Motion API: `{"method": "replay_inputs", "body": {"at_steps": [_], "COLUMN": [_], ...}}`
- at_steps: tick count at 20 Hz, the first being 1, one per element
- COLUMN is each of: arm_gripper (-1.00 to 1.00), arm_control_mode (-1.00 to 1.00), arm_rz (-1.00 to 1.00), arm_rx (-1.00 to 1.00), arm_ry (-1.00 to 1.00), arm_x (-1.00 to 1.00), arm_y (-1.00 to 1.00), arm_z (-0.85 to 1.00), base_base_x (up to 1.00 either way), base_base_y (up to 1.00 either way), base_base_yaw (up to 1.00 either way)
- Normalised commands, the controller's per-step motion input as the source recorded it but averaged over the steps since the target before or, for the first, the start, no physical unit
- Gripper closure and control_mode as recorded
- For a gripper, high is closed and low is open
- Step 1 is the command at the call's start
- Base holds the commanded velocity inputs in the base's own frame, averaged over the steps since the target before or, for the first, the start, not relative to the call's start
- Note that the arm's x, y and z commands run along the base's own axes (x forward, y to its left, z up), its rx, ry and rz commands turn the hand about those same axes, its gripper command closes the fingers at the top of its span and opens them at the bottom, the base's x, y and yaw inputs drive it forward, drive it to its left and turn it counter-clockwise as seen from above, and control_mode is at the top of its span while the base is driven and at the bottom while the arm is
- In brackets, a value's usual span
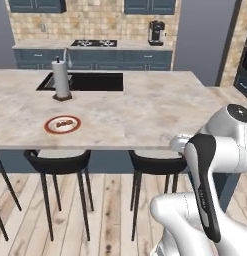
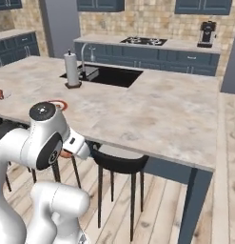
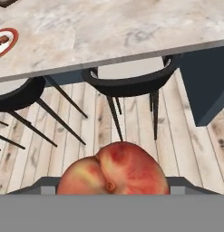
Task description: Pick up each peach from the fridge and place one peach on each plate on the dining counter.
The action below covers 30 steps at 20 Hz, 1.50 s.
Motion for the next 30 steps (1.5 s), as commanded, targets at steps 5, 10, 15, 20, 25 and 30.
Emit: {"method": "replay_inputs", "body": {"at_steps": [5, 10, 15, 20, 25, 30], "arm_gripper": [1.00, 1.00, 1.00, 1.00, 1.00, 1.00], "arm_control_mode": [1.00, 1.00, 1.00, 1.00, 1.00, 1.00], "arm_rz": [0.00, 0.00, 0.00, 0.00, 0.00, 0.00], "arm_rx": [0.00, 0.00, 0.00, 0.00, 0.00, 0.00], "arm_ry": [0.00, 0.00, 0.00, 0.00, 0.00, 0.00], "arm_x": [0.00, 0.00, 0.00, 0.00, 0.00, 0.00], "arm_y": [0.00, 0.00, 0.00, 0.00, 0.00, 0.00], "arm_z": [0.00, 0.00, 0.00, 0.00, 0.00, 0.00], "base_base_x": [0.02, 0.14, 0.40, 0.57, 0.34, 0.28], "base_base_y": [0.75, 0.68, 0.45, 0.18, 0.36, 0.50], "base_base_yaw": [-0.07, -0.06, -0.01, 0.00, 0.00, 0.00]}}
